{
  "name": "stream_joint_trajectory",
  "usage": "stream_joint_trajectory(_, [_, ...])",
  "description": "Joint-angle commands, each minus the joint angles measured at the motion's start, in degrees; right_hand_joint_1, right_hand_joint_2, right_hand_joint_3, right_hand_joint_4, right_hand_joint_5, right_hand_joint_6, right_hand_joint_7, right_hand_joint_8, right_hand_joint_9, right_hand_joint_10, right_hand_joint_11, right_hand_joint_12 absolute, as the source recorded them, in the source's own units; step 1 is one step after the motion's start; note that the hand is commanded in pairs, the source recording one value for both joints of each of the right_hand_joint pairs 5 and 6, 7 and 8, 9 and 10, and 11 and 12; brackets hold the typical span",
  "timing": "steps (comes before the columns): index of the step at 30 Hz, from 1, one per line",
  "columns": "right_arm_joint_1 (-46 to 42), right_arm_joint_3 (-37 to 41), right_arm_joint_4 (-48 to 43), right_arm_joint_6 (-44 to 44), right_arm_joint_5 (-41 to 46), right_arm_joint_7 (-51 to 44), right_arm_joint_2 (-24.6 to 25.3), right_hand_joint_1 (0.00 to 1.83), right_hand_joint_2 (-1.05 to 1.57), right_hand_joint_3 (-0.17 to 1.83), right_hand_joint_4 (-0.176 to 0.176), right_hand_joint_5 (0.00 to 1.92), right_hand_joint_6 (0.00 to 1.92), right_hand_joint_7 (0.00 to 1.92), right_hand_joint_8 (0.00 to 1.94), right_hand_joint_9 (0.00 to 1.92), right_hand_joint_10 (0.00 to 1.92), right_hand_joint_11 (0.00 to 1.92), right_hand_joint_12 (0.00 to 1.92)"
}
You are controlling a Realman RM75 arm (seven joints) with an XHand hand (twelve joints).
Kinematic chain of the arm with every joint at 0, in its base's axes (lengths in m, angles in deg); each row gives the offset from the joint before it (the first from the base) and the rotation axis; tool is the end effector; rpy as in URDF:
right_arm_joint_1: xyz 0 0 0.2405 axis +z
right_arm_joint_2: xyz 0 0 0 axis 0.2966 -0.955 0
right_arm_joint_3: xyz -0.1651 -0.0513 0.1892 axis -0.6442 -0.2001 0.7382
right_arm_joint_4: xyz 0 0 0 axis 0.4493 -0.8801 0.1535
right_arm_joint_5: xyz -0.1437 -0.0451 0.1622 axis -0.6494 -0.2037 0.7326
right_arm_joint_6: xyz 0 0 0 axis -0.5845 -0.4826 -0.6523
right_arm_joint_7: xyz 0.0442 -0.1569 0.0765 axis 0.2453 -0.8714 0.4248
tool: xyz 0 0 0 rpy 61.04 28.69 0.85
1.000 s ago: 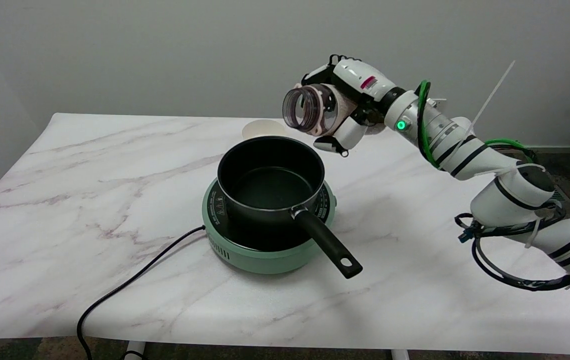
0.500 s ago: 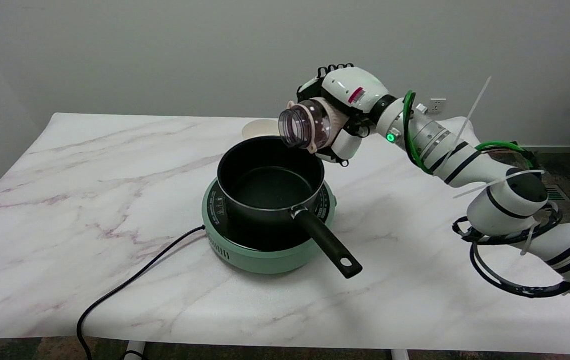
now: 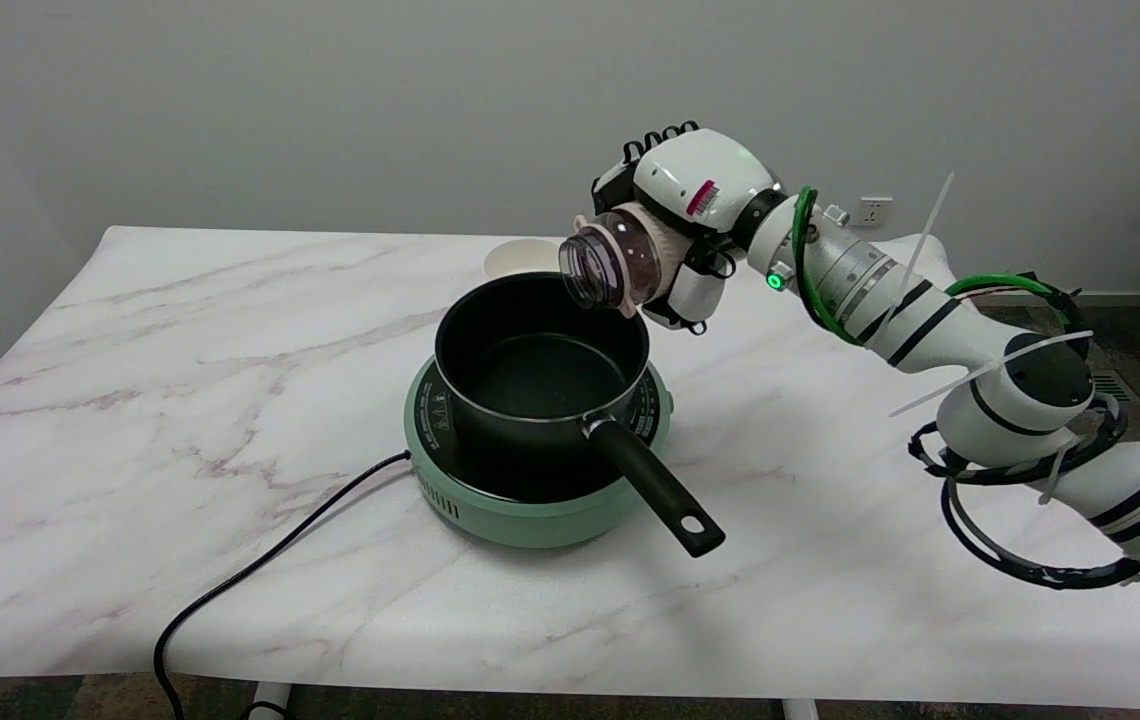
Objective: Pour the contents of the bottle into the soup pot.
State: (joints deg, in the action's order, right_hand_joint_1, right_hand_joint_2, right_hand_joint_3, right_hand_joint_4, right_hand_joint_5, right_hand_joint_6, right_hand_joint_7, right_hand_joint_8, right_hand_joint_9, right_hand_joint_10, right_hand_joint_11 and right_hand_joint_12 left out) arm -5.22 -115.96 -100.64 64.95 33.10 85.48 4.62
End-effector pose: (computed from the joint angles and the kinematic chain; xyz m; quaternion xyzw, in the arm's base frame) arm -0.1136 -0.4120 0.2856 0.8270 0.0611 0.0590 0.5558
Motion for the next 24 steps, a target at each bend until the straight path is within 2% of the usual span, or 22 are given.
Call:
stream_joint_trajectory(1, [2.1,0.4,1.4,-4.0,-7.7,0.3,-0.1,1.54,0.09,1.46,0.000,1.40,1.40,1.32,1.32,1.25,1.25,1.08,1.08])
stream_joint_trajectory(24, [8.1,1.4,3.9,-13.1,-16.4,0.5,-1.0,1.51,0.12,1.43,0.000,1.42,1.42,1.31,1.31,1.23,1.23,1.07,1.07])
